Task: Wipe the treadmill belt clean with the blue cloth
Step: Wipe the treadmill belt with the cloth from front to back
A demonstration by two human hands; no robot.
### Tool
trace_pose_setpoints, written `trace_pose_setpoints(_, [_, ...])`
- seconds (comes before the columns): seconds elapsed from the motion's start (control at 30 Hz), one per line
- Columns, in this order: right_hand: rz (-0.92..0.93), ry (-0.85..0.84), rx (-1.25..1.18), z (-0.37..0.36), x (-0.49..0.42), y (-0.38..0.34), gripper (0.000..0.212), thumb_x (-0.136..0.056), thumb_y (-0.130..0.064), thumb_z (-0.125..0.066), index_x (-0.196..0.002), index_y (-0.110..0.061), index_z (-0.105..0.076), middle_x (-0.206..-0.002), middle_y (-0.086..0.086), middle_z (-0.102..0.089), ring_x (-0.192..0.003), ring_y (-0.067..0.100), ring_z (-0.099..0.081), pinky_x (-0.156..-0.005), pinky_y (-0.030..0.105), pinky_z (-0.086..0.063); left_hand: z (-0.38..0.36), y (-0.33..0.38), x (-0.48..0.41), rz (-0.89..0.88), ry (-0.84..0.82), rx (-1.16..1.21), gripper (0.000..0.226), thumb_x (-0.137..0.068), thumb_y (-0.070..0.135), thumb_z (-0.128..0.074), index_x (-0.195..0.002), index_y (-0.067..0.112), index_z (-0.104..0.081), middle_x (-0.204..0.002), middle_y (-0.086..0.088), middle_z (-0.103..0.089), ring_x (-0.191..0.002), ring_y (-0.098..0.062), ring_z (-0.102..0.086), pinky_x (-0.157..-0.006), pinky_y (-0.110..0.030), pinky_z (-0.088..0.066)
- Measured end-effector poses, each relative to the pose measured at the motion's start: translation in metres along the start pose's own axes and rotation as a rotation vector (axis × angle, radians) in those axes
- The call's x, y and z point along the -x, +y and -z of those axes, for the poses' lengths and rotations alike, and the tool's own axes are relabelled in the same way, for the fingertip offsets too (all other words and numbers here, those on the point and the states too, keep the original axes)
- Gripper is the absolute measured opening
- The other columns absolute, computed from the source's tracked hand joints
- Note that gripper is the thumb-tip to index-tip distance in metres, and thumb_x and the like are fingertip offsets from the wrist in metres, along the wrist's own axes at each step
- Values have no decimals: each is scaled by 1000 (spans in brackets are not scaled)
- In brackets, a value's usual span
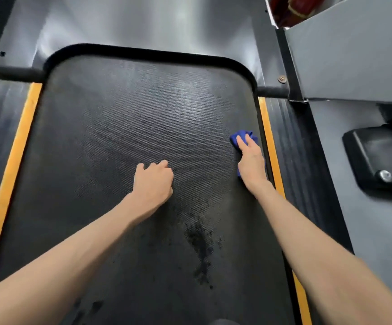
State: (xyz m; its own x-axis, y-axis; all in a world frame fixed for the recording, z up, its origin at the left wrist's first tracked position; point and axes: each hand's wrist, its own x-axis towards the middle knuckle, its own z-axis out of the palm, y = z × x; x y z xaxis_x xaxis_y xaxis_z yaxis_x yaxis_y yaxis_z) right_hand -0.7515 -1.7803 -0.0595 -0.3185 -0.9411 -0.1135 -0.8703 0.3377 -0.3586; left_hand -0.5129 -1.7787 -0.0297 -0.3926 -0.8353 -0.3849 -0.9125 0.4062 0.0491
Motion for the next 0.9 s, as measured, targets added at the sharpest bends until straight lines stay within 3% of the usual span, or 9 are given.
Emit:
trace_pose_setpoints(0.1, [-54,-125,48,12,53,6,67,-84,17,-40,-143,-13,-32,-154,8,-22,-139,27,-23,-112,29,-18,1,3,8,58,-78,139,37,-83,14,-47,-117,17,-61,-132,-3,-43,-122,-23,-44,-107,-47,-25])
trace_pose_setpoints(0.23, [-100,-269,73,19,85,6,70,-84,16,-40,-146,-15,-24,-154,7,-19,-139,27,-24,-113,30,-15,-2,5,20,8,-129,156,54,-85,14,-50,-137,11,-40,-152,-8,-22,-140,-23,-23,-115,-45,-15])
trace_pose_setpoints(0.33, [-138,-204,8,11,85,7,70,-84,16,-40,-146,-15,-25,-155,5,-18,-141,24,-21,-115,31,-13,-1,5,21,4,-160,159,55,-83,16,-52,-137,10,-40,-151,-9,-22,-137,-25,-28,-115,-46,-15])
trace_pose_setpoints(0.43, [-116,-12,-107,-1,90,16,60,-87,15,-38,-140,-12,-38,-152,3,-26,-141,20,-24,-113,26,-11,-1,4,17,-12,-126,106,49,-81,19,-53,-130,11,-46,-143,-7,-32,-129,-25,-37,-115,-46,-16])
trace_pose_setpoints(0.53, [-6,41,-98,-3,64,18,56,-88,14,-36,-139,-10,-39,-151,6,-27,-141,21,-22,-111,22,-10,-16,7,23,-21,-105,46,68,-82,22,-55,-143,7,-28,-153,-12,-14,-140,-26,-21,-115,-45,-15])
trace_pose_setpoints(0.67, [-54,-29,-101,4,15,1,57,-88,12,-38,-141,-8,-36,-153,12,-21,-142,24,-18,-113,28,-15,-19,-7,33,-75,-146,52,79,-84,16,-52,-150,15,-8,-158,-5,5,-145,-22,-4,-117,-45,-10])
trace_pose_setpoints(0.77, [-36,-49,-50,8,25,-1,57,-86,10,-43,-140,-7,-36,-151,14,-26,-139,28,-24,-109,30,-21,-9,-14,36,-136,-109,48,76,-81,11,-49,-149,18,-15,-158,-5,-2,-144,-22,-11,-117,-40,-15])
trace_pose_setpoints(0.9, [75,9,-12,-3,85,17,56,-87,3,-45,-140,-11,-38,-150,9,-30,-136,26,-30,-110,31,-25,-10,4,48,-170,-7,16,58,-79,13,-47,-136,14,-41,-146,-5,-34,-130,-24,-38,-108,-35,-30])
